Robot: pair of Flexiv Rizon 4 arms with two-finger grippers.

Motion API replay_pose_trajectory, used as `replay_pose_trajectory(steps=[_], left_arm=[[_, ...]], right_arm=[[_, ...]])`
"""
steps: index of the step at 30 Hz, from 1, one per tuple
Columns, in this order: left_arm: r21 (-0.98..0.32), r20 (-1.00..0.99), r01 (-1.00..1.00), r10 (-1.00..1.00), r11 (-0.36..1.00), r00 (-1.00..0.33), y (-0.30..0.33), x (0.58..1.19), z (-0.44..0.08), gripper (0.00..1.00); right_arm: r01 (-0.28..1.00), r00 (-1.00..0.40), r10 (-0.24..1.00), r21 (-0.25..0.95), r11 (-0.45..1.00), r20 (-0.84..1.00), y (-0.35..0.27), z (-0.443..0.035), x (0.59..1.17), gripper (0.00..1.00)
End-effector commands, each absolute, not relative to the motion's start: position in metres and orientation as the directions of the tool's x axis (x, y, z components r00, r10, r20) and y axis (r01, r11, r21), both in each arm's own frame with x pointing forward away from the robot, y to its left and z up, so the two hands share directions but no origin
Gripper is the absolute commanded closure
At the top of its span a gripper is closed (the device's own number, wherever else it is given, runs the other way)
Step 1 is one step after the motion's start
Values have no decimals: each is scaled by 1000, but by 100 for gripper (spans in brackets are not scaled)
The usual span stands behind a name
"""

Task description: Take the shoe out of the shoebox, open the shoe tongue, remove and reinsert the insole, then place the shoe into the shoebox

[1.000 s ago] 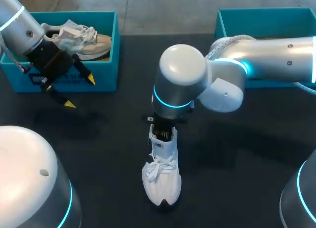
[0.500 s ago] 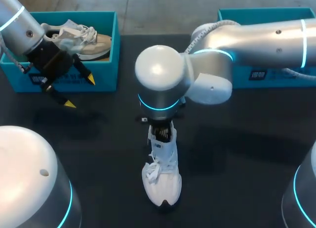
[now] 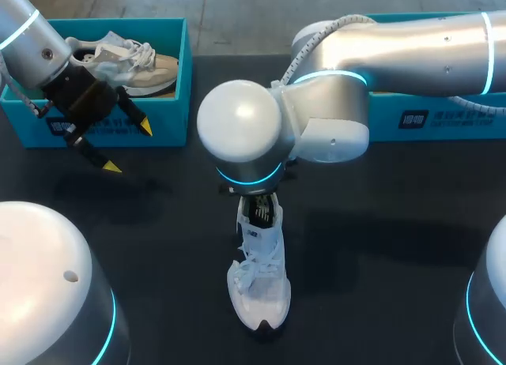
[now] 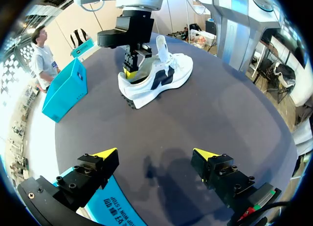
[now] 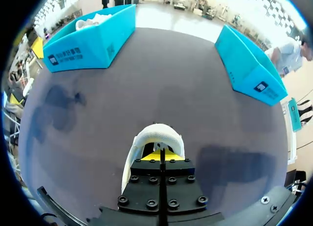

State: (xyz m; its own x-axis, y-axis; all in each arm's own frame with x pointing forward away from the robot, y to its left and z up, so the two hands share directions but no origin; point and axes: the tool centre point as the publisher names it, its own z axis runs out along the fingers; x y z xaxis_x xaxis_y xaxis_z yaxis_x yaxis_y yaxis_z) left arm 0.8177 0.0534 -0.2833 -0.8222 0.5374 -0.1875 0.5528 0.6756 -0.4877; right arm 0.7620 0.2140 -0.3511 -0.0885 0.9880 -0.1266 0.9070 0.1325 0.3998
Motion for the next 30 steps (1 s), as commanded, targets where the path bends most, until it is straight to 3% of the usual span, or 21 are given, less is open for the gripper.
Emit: replay_pose_trajectory(steps=[1,20,30], left_arm=[[-485,-187,553,538,677,-822,54,817,-283,0],[-485,-187,553,538,677,-822,54,817,-283,0],[-485,-187,553,538,677,-822,54,817,-283,0]], right_arm=[[789,198,979,583,-193,55,219,-365,760,100],[759,200,974,611,-223,107,222,-401,784,100],[815,194,977,540,-210,88,223,-420,788,100]])
